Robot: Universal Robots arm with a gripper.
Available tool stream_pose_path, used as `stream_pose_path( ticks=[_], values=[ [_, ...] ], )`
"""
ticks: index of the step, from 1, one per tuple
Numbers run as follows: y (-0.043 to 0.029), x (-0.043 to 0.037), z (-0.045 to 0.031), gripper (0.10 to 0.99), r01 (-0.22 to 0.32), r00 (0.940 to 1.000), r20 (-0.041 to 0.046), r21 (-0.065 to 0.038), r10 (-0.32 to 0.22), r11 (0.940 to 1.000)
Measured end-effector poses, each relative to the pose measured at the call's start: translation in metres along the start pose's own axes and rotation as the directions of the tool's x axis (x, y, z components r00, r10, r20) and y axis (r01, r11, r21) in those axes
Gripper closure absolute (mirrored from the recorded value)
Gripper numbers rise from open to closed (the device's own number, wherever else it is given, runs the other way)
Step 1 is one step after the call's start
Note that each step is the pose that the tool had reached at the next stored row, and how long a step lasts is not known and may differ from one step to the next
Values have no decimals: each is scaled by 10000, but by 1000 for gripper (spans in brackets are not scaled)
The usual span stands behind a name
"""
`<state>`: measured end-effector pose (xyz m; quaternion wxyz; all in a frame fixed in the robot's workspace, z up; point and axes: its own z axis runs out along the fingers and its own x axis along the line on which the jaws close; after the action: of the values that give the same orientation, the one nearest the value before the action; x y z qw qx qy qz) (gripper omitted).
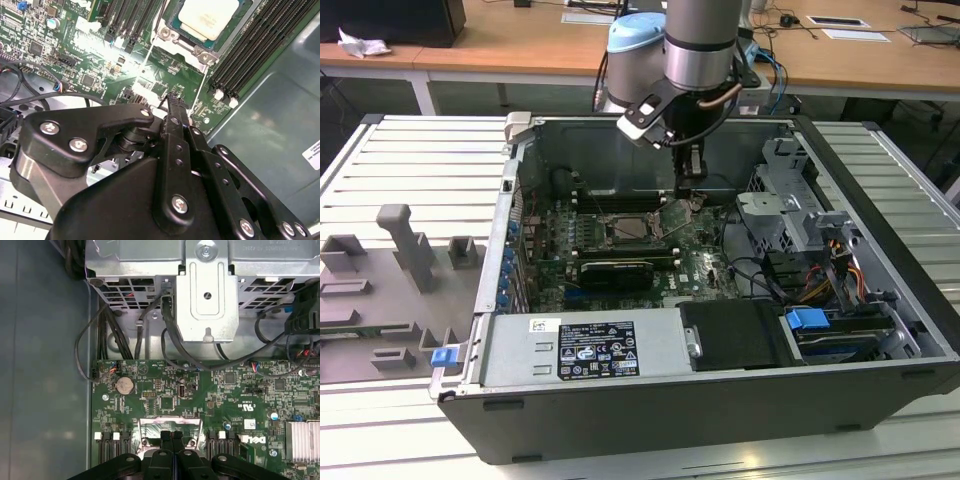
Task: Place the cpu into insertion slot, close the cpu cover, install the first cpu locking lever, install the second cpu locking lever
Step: 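Close the cpu cover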
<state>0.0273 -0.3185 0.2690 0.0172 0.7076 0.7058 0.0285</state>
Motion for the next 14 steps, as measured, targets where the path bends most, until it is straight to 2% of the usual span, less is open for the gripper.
stream_pose_path(
  ticks=[10, 14],
  values=[
    [41, 6, 36, 980, 25, 10000, 19, 2, -25, 10000],
    [51, 12, 47, 980, 34, 10000, 54, 2, -34, 10000]
  ],
)
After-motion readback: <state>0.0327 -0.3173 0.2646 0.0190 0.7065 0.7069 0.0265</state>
